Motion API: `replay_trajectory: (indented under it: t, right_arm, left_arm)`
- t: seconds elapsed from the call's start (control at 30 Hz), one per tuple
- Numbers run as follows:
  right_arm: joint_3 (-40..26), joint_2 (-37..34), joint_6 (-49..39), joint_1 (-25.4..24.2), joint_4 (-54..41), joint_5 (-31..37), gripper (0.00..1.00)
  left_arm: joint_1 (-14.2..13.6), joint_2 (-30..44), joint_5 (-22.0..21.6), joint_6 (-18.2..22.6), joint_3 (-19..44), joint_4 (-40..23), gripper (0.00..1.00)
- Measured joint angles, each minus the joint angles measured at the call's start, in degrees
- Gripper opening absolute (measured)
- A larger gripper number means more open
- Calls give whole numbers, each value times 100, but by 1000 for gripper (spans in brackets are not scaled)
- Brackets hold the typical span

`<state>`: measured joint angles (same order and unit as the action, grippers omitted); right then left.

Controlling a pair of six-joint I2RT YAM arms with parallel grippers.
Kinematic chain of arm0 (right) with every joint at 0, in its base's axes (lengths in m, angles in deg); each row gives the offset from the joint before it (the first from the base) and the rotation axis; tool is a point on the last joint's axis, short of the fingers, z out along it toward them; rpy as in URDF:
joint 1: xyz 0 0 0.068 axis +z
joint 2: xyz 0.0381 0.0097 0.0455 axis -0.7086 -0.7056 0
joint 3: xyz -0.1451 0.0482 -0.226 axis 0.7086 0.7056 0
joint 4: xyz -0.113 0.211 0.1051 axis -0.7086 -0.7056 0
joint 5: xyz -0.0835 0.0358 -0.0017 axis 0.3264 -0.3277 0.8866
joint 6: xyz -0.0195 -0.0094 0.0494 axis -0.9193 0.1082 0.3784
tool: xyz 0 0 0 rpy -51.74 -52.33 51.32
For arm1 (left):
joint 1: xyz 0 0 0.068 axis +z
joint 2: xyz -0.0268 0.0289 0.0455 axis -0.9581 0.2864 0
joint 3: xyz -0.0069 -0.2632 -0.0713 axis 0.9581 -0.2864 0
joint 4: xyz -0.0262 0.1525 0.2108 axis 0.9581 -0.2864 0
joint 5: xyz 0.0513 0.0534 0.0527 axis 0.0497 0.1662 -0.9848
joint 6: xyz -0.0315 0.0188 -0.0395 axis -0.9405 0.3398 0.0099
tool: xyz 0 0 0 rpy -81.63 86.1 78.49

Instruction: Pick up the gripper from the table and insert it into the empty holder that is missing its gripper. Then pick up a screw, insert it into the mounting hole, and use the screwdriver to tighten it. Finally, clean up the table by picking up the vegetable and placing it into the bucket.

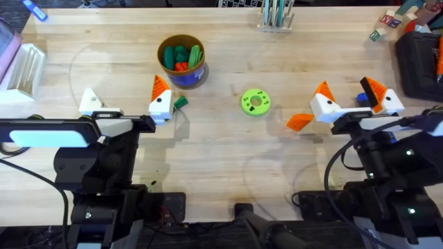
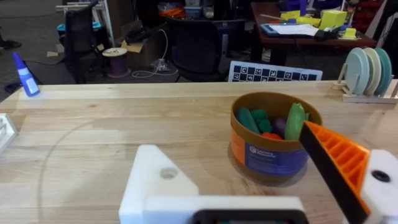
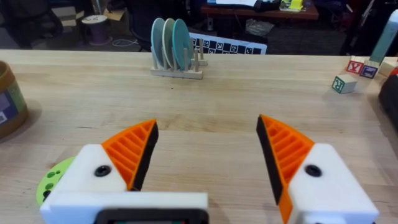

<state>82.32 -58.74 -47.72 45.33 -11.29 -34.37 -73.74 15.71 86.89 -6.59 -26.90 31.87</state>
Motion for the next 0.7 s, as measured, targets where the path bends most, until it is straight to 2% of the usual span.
replay_trajectory:
  t: [0.5,0.57,0.67,0.7]
  right_arm:
    - [1,-2,1,0,198,0,970]
    - [-60,-2,0,0,142,2,970]
    - [-453,-92,24,0,-552,7,970]
    - [-1326,-433,24,0,-1662,7,970]
  left_arm:
    - [0,0,-2,-108,13,-45,985]
    - [0,0,-2,-147,100,-296,985]
    - [0,31,-2,-164,564,-1061,985]
    - [0,312,-2,-176,1389,-1999,985]
